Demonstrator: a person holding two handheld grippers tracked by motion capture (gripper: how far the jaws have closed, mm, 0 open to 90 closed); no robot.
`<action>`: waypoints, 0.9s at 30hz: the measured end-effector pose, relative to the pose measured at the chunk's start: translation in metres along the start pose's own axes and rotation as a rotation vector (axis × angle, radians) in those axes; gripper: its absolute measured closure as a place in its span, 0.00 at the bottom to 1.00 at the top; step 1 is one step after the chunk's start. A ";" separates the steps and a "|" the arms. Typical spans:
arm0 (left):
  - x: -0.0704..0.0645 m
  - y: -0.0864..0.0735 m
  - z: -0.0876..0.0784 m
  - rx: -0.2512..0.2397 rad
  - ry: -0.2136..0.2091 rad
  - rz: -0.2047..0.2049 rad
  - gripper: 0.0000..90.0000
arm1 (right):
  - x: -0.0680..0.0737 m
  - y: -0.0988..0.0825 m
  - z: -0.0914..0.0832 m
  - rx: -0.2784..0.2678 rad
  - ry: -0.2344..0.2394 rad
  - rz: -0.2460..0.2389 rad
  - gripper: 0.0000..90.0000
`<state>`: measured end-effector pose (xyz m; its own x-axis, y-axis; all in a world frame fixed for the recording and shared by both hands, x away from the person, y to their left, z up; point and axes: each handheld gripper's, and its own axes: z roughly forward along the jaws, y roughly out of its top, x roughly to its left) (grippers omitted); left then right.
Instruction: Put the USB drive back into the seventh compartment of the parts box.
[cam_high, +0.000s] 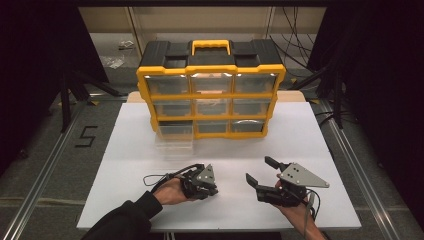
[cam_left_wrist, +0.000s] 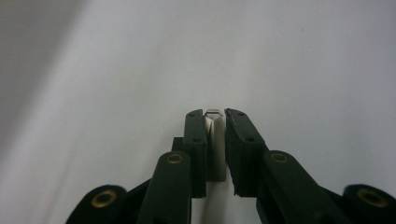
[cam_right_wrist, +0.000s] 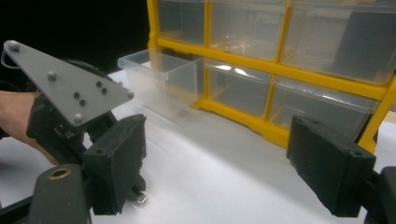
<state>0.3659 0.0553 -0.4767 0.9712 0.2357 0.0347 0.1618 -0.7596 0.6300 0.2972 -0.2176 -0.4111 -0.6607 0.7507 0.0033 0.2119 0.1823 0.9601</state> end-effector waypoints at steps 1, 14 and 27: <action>0.001 0.000 -0.002 -0.007 0.001 0.002 0.87 | 0.000 0.000 0.000 -0.002 0.000 0.000 0.23; 0.007 -0.002 -0.015 -0.084 0.070 -0.007 0.87 | 0.000 0.000 0.000 -0.003 0.000 -0.001 0.23; 0.012 -0.004 -0.026 -0.138 0.113 -0.028 0.87 | 0.000 0.000 0.000 -0.004 0.001 -0.001 0.23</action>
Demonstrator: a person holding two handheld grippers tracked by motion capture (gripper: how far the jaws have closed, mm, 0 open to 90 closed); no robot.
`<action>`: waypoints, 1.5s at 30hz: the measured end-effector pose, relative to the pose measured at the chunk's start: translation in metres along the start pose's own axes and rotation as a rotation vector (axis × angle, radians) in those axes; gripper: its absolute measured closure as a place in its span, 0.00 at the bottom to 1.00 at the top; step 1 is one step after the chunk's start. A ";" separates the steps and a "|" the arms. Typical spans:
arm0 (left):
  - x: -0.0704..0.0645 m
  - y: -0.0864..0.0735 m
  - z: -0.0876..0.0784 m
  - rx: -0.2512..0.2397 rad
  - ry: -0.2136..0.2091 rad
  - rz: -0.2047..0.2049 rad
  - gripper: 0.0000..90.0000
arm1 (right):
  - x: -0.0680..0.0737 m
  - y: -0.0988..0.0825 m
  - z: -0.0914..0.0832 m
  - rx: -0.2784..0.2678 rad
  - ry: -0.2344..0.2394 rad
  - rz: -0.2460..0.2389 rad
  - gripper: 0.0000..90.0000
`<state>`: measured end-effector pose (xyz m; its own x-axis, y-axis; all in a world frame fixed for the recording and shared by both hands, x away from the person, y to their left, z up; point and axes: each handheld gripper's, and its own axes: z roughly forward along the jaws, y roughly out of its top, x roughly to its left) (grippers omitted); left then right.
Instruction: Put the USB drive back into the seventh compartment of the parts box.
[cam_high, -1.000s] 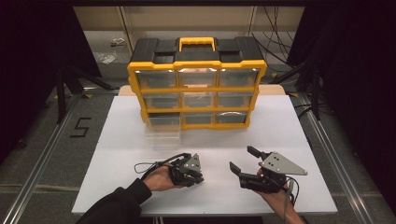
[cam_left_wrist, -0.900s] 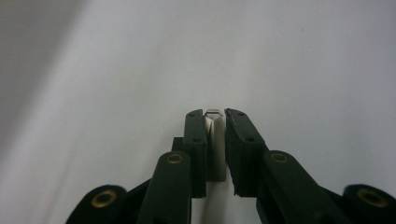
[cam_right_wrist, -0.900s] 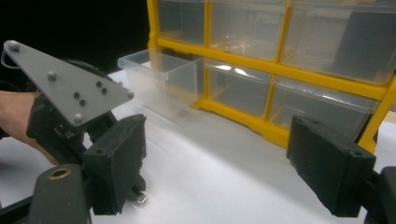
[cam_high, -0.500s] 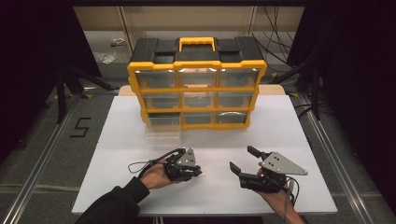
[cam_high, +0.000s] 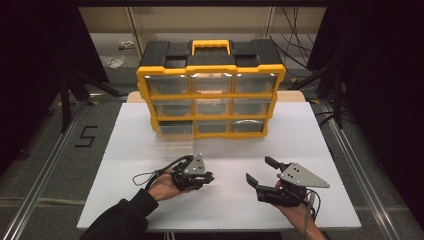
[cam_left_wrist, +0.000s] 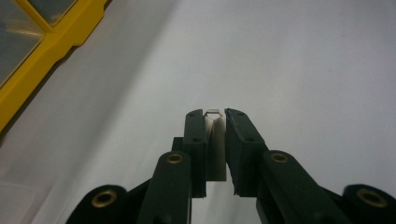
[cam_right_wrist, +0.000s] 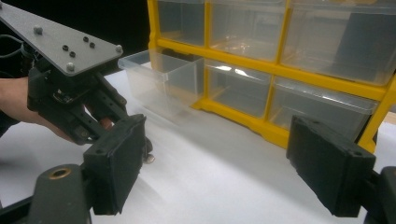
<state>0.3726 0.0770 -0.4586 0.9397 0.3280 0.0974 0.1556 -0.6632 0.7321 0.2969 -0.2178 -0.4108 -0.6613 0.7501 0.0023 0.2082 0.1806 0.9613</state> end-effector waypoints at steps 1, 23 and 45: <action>0.000 0.000 0.000 -0.005 0.002 -0.001 0.87 | 0.000 0.000 0.000 -0.001 0.000 0.000 0.23; 0.007 0.001 -0.019 -0.129 0.112 -0.033 0.87 | 0.000 0.000 0.000 0.001 0.000 0.001 0.23; 0.020 -0.001 -0.040 -0.236 0.216 -0.100 0.87 | 0.000 0.000 0.000 0.002 -0.001 -0.002 0.23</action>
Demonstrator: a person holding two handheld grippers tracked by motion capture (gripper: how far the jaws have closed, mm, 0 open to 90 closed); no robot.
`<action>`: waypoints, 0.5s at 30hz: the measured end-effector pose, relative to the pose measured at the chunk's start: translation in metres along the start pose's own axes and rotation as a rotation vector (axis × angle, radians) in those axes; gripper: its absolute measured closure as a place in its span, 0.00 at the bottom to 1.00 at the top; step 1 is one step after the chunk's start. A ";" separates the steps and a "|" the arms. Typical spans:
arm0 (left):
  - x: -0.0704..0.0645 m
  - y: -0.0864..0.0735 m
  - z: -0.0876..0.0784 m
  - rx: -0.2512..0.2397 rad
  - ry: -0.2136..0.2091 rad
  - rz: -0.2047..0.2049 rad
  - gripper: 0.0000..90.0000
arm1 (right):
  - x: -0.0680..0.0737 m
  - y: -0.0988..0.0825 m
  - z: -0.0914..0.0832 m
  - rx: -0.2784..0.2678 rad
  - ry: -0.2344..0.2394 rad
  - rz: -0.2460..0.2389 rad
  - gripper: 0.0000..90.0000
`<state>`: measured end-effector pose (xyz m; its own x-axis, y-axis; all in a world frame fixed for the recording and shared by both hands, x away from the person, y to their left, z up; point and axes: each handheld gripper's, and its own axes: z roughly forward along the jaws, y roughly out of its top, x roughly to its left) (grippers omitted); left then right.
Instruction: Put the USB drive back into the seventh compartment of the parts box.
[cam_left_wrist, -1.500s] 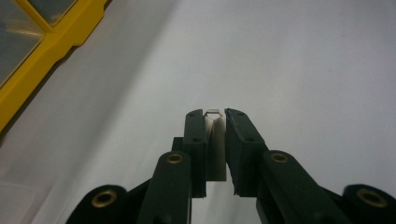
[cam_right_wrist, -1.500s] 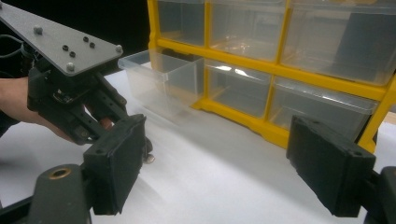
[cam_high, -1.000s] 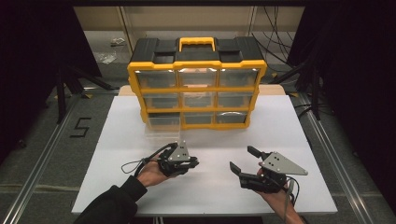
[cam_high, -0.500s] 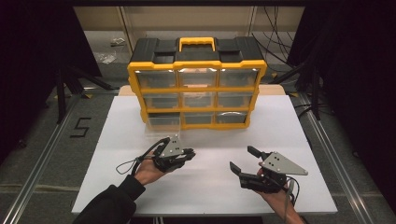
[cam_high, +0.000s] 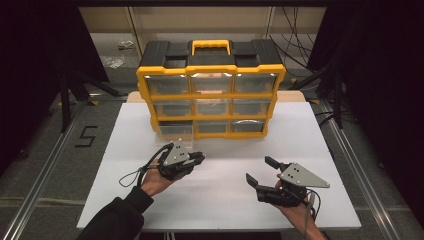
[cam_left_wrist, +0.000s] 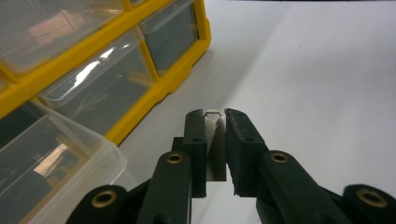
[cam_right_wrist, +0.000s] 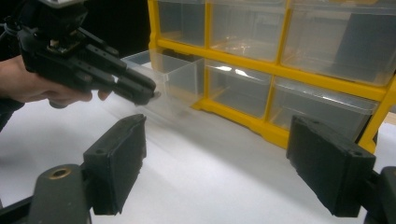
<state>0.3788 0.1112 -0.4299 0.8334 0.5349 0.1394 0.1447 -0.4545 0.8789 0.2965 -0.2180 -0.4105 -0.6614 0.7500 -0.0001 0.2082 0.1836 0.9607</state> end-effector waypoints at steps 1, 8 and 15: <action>0.001 0.000 -0.001 -0.004 0.006 -0.003 0.87 | 0.000 0.000 0.000 -0.001 0.001 0.001 0.23; 0.007 0.001 -0.007 -0.028 0.041 -0.017 0.87 | 0.000 0.000 0.000 -0.002 0.001 0.001 0.23; 0.018 0.001 -0.015 -0.052 0.072 -0.052 0.87 | 0.000 0.000 0.001 -0.004 0.002 0.002 0.23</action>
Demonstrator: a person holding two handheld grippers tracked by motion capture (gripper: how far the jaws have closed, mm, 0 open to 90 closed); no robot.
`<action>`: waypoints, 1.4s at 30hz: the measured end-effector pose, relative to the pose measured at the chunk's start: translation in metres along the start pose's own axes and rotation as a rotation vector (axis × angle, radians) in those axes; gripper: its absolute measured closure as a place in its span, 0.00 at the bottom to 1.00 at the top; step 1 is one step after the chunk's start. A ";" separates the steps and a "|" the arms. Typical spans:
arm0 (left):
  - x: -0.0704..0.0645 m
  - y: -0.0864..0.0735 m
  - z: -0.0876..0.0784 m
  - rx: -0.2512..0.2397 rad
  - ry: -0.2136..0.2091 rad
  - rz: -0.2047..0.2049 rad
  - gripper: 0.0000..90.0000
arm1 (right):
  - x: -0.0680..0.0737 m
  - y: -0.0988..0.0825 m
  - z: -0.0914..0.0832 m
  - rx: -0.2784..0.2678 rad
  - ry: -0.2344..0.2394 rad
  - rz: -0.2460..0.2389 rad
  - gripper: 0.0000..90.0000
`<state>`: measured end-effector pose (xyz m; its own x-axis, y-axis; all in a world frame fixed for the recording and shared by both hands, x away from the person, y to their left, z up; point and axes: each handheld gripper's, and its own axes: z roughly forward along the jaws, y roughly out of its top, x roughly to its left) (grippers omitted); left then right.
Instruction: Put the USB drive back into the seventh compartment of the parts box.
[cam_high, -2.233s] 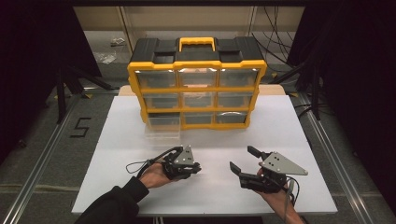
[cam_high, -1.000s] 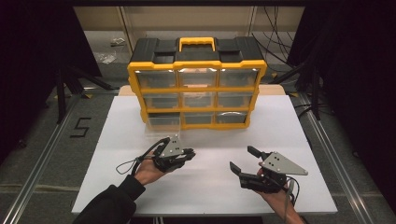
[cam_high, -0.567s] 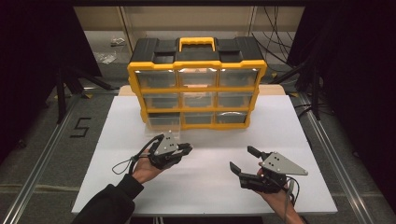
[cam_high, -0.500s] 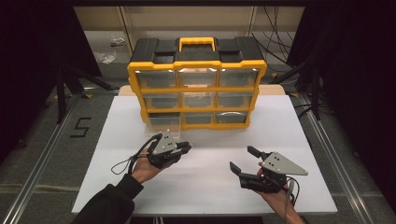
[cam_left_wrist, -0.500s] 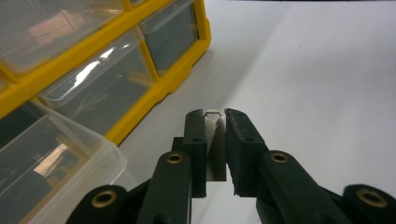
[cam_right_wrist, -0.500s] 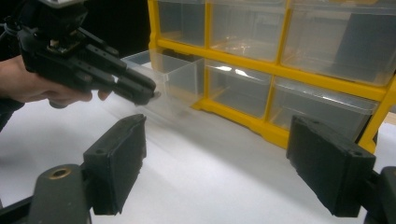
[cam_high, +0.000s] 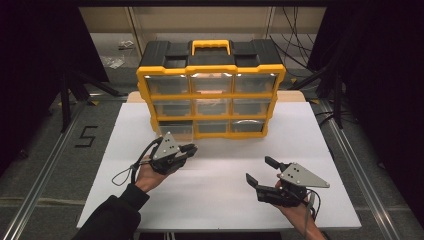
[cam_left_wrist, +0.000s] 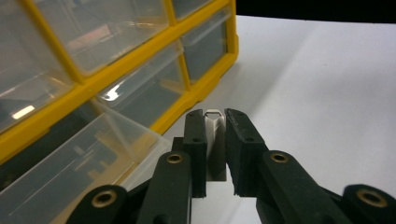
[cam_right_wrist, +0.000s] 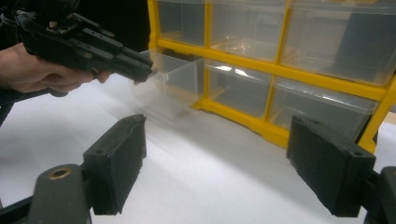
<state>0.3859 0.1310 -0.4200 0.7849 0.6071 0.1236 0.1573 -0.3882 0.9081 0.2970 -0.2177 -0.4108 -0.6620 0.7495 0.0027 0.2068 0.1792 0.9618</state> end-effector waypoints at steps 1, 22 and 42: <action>0.001 0.000 -0.001 -0.002 0.003 -0.004 0.87 | 0.000 0.000 0.000 0.001 0.000 0.000 0.23; 0.015 0.000 -0.008 -0.031 0.067 -0.044 0.87 | 0.000 0.000 0.000 0.000 0.000 0.000 0.23; 0.039 -0.004 -0.013 -0.043 0.162 -0.138 0.87 | 0.000 0.000 0.000 0.006 -0.001 0.000 0.23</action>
<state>0.4080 0.1656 -0.4137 0.6507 0.7572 0.0560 0.2284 -0.2656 0.9366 0.2969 -0.2178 -0.4108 -0.6611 0.7503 0.0020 0.2112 0.1835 0.9601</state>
